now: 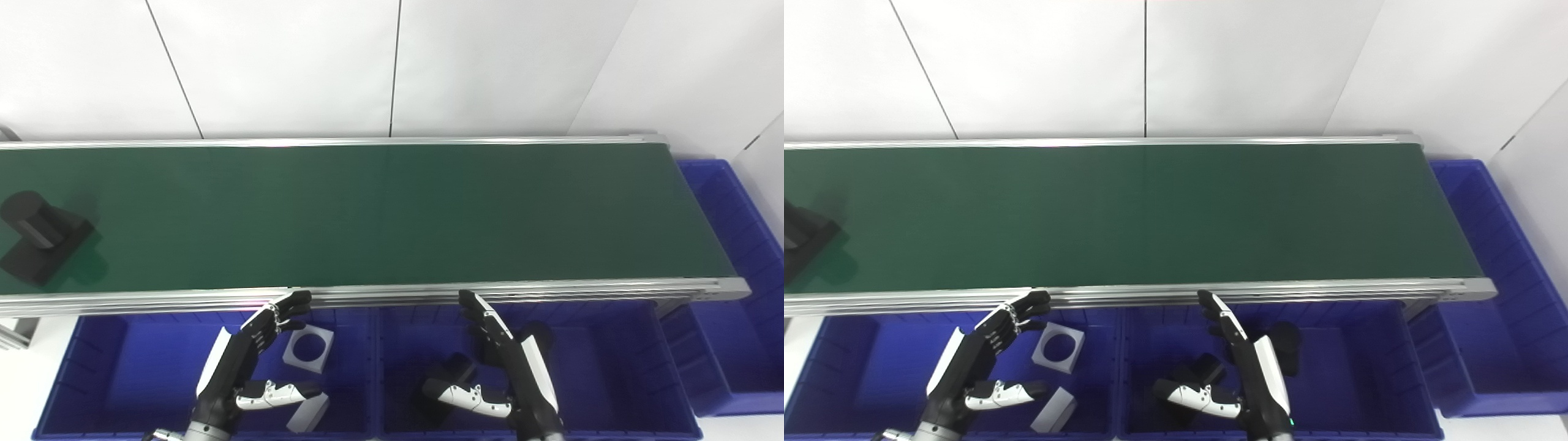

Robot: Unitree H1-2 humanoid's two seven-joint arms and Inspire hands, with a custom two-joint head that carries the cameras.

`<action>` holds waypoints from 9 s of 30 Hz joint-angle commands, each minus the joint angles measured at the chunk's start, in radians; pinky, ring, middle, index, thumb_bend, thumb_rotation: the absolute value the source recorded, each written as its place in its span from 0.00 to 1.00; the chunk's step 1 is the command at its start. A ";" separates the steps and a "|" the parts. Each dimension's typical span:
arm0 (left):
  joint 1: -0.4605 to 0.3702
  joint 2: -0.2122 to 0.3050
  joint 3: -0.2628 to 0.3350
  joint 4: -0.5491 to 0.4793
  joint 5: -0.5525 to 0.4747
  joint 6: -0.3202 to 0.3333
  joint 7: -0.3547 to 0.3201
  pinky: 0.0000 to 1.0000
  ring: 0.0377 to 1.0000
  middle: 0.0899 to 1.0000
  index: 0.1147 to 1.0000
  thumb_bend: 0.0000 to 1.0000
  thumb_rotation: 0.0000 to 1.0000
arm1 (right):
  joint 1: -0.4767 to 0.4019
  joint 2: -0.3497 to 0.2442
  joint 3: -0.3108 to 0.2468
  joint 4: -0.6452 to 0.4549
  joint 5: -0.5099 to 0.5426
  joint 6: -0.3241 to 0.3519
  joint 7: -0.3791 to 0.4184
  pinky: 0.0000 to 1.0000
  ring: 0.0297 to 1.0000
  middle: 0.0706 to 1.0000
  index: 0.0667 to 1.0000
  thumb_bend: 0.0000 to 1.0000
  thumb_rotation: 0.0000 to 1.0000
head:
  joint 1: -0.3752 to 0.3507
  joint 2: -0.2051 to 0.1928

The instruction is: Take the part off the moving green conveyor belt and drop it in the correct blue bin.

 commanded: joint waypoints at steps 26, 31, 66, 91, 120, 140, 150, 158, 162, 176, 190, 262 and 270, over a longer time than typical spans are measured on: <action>-0.020 0.001 -0.002 -0.005 0.010 -0.044 0.020 0.72 0.79 0.81 0.78 0.87 0.40 | -0.004 0.007 -0.001 -0.026 0.013 -0.007 -0.005 0.81 0.87 0.89 0.90 0.86 0.41 | 0.002 -0.003; -0.023 0.002 -0.003 -0.002 0.005 -0.045 0.016 0.72 0.79 0.81 0.77 0.87 0.39 | -0.006 0.005 0.000 -0.021 0.009 -0.013 -0.007 0.82 0.88 0.89 0.90 0.86 0.41 | 0.002 -0.004; -0.051 0.027 -0.154 0.072 0.091 -0.046 0.212 0.67 0.72 0.75 0.73 0.91 0.35 | -0.017 -0.049 -0.044 0.117 0.088 -0.192 -0.023 0.70 0.86 0.89 0.91 0.84 0.35 | 0.247 -0.192; -0.106 0.072 -0.263 0.146 0.091 -0.046 0.345 0.63 0.70 0.72 0.72 0.92 0.32 | -0.112 -0.043 -0.045 -0.100 0.091 -0.211 -0.050 0.84 0.87 0.88 0.89 0.89 0.37 | 0.226 -0.276; -0.164 0.099 -0.354 0.194 0.130 -0.046 0.458 0.60 0.67 0.69 0.69 0.94 0.36 | -0.510 0.001 -0.045 -0.149 -0.004 0.126 0.092 0.81 0.83 0.84 0.87 0.83 0.35 | 0.217 -0.268; -0.185 0.115 -0.401 0.202 0.118 -0.046 0.514 0.62 0.69 0.71 0.66 0.93 0.34 | -0.757 0.068 0.001 0.013 -0.159 0.272 0.077 0.67 0.75 0.81 0.84 0.83 0.43 | 0.176 -0.253; -0.190 0.118 -0.409 0.201 0.118 -0.046 0.520 0.63 0.69 0.70 0.66 0.93 0.34 | -0.849 0.080 0.048 0.147 -0.187 0.311 0.084 0.70 0.78 0.83 0.86 0.85 0.44 | 0.164 -0.244; -0.187 0.124 -0.409 0.197 0.108 -0.046 0.508 0.64 0.70 0.70 0.65 0.93 0.36 | -0.906 0.099 0.121 0.224 -0.231 0.378 0.105 0.67 0.78 0.84 0.86 0.88 0.48 | 0.132 -0.237; -0.182 0.128 -0.405 0.185 0.083 -0.046 0.478 0.61 0.69 0.70 0.64 0.93 0.34 | -0.929 0.109 0.156 0.265 -0.243 0.395 0.110 0.72 0.83 0.87 0.87 0.88 0.49 | 0.110 -0.231; -0.179 0.132 -0.395 0.170 0.071 -0.046 0.453 0.60 0.68 0.70 0.62 0.91 0.32 | -0.995 0.145 0.228 0.410 -0.272 0.422 0.103 0.70 0.81 0.88 0.88 0.89 0.52 | 0.056 -0.206; -0.172 0.135 -0.396 0.154 0.083 -0.046 0.456 0.62 0.70 0.71 0.62 0.88 0.32 | -1.038 0.154 0.316 0.592 -0.303 0.383 0.091 0.77 0.86 0.89 0.89 0.88 0.51 | 0.048 -0.180; -0.114 0.148 -0.323 0.048 0.037 -0.046 0.373 0.64 0.70 0.71 0.61 0.82 0.31 | -0.688 0.105 0.115 0.233 -0.206 0.176 -0.271 0.19 0.36 0.43 0.47 0.51 0.00 | -0.013 -0.038; -0.089 0.147 -0.282 -0.006 0.041 -0.046 0.339 0.65 0.71 0.71 0.61 0.83 0.36 | -0.468 0.030 0.055 -0.030 -0.190 0.232 -0.153 0.16 0.35 0.43 0.47 0.51 0.00 | -0.053 0.032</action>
